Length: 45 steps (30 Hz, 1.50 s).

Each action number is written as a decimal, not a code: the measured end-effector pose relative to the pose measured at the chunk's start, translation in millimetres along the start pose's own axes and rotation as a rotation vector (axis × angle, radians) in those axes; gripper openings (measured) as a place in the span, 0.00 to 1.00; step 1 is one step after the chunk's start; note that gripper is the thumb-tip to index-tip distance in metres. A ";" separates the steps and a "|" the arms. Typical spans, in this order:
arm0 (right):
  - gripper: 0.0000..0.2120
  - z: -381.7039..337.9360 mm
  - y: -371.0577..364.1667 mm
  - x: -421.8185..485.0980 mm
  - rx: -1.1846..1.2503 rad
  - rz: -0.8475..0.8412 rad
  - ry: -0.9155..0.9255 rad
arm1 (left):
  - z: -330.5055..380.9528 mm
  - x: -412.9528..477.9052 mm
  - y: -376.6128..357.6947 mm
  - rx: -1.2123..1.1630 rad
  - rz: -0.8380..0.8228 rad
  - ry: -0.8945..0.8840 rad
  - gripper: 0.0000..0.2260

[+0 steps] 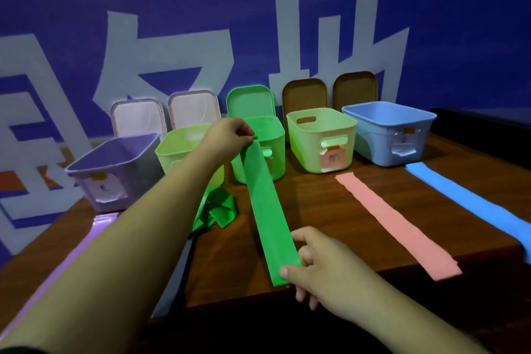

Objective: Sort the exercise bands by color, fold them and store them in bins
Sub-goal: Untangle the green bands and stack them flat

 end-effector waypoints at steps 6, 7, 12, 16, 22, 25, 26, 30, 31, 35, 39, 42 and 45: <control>0.35 -0.9 -8.9 -11.3 -0.018 -0.050 -0.045 | -20.8 -8.5 -52.2 0.160 -0.061 0.010 0.05; 0.36 0.0 -10.4 -10.4 -0.026 -0.057 -0.056 | -22.2 -8.6 -58.9 0.190 -0.071 0.002 0.04; 0.39 7.2 -15.7 -7.2 -0.090 -0.073 -0.100 | -27.7 -12.3 -89.1 0.276 -0.152 0.009 0.04; 0.39 14.6 -19.6 -5.3 -0.102 -0.077 -0.130 | -30.4 -18.4 -108.5 0.302 -0.215 0.009 0.05; 0.32 7.0 -1.3 -5.4 -0.530 -0.099 -0.125 | -35.2 -28.0 -117.7 0.375 -0.314 0.009 0.12; 0.26 -5.4 15.5 2.5 -0.701 -0.034 -0.085 | -35.8 -30.0 -100.9 0.412 -0.337 -0.002 0.11; 0.23 -10.0 19.0 6.8 -0.696 -0.009 -0.070 | -37.0 -30.3 -92.2 0.416 -0.341 -0.004 0.09; 0.16 -20.3 25.8 35.0 -0.660 0.067 -0.022 | -58.4 -37.0 -58.6 0.502 -0.414 0.015 0.09; 0.15 -23.1 26.2 44.2 -0.668 0.094 -0.002 | -66.4 -40.8 -54.5 0.546 -0.452 0.022 0.10; 0.16 -33.0 23.1 88.4 -0.691 0.168 0.081 | -85.3 -51.2 -47.8 0.590 -0.493 -0.013 0.09; 0.14 -47.3 16.1 133.9 -0.685 0.174 0.173 | -80.3 -47.1 -21.4 0.505 -0.313 -0.093 0.09; 0.12 -55.2 9.6 163.8 -0.678 0.143 0.233 | -92.5 -46.0 -4.9 0.533 -0.215 -0.062 0.14; 0.11 -56.2 1.5 186.9 -0.662 0.127 0.290 | -113.1 -46.8 2.8 0.529 -0.137 0.024 0.13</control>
Point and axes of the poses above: each hand's wrist, its own x-axis towards the middle knuckle, its own y-axis out of the back of the hand, z = x × y, the point moved 9 cm from there along x, towards the middle knuckle, and after that the axes turned 7 degrees about y, right-handed, at the moved point
